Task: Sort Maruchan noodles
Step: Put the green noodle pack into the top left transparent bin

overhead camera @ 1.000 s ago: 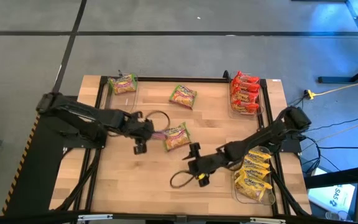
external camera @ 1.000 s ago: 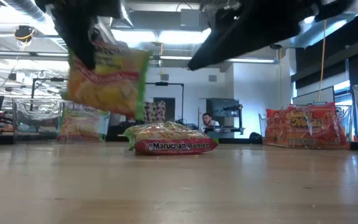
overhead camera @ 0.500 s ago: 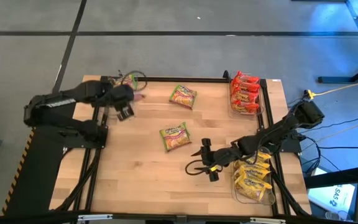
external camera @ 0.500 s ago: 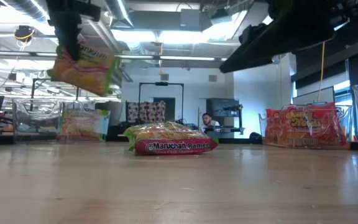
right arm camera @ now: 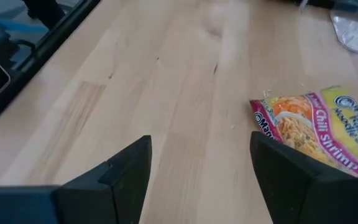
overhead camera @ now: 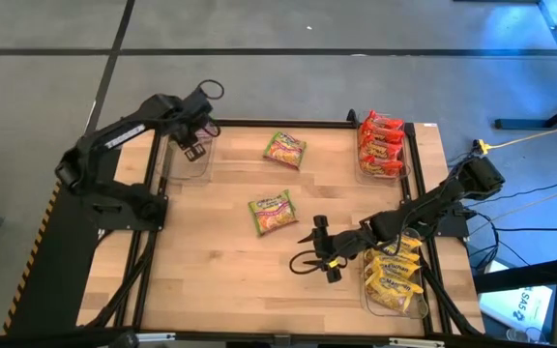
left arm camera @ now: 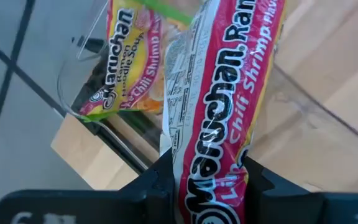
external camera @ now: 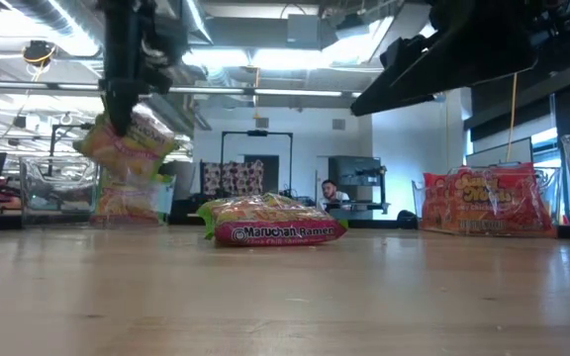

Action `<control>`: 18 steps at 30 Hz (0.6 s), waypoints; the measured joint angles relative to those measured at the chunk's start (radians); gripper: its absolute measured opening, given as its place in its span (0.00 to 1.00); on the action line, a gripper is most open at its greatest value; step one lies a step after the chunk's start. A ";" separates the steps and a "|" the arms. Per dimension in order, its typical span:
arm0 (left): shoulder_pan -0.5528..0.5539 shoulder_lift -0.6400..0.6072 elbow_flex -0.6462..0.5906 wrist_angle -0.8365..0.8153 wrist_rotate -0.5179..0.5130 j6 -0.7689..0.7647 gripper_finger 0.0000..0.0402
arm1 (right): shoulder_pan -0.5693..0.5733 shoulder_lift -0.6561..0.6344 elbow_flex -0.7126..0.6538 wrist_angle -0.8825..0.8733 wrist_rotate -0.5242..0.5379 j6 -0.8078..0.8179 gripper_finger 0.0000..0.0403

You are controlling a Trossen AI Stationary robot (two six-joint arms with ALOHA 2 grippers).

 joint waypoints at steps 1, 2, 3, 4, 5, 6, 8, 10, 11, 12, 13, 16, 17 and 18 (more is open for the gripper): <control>0.017 0.020 0.000 0.007 0.002 0.012 0.21 | 0.000 0.000 0.000 0.000 0.000 -0.017 0.60; 0.032 0.039 0.000 0.011 0.007 0.022 0.21 | 0.000 0.000 0.000 0.000 0.000 -0.030 0.60; 0.049 0.054 0.000 0.018 0.018 0.037 0.21 | 0.000 0.000 0.000 0.001 0.000 -0.044 0.60; 0.067 0.068 0.000 0.035 0.038 0.059 0.21 | 0.000 0.000 0.000 0.001 0.000 -0.056 0.60; 0.084 0.080 0.000 0.062 0.065 0.085 0.21 | 0.000 0.000 0.000 0.001 0.000 -0.067 0.60; 0.101 0.090 0.000 0.091 0.102 0.115 0.21 | 0.000 0.000 0.000 0.001 0.000 -0.071 0.60; 0.132 0.111 0.000 0.129 0.188 0.170 0.21 | 0.000 0.000 0.000 0.002 0.000 -0.088 0.60; 0.163 0.132 0.000 0.158 0.206 0.207 0.20 | -0.001 0.000 0.000 0.002 0.000 -0.105 0.60; 0.177 0.145 0.000 0.167 0.206 0.219 0.20 | -0.008 0.000 0.000 0.001 -0.002 -0.117 0.60; 0.191 0.161 0.000 0.167 0.209 0.227 0.20 | -0.014 0.000 0.000 0.000 -0.012 -0.120 0.60; 0.203 0.177 0.000 0.165 0.214 0.233 0.20 | -0.023 0.000 -0.002 0.000 -0.021 -0.119 0.60; 0.243 0.217 -0.001 0.167 0.241 0.237 0.20 | -0.059 0.000 -0.016 0.002 -0.084 -0.102 0.60; 0.254 0.232 -0.001 0.169 0.258 0.239 0.20 | -0.070 0.000 -0.021 0.004 -0.105 -0.095 0.60; 0.259 0.247 -0.001 0.177 0.269 0.245 0.20 | -0.081 0.000 -0.026 0.006 -0.125 -0.091 0.60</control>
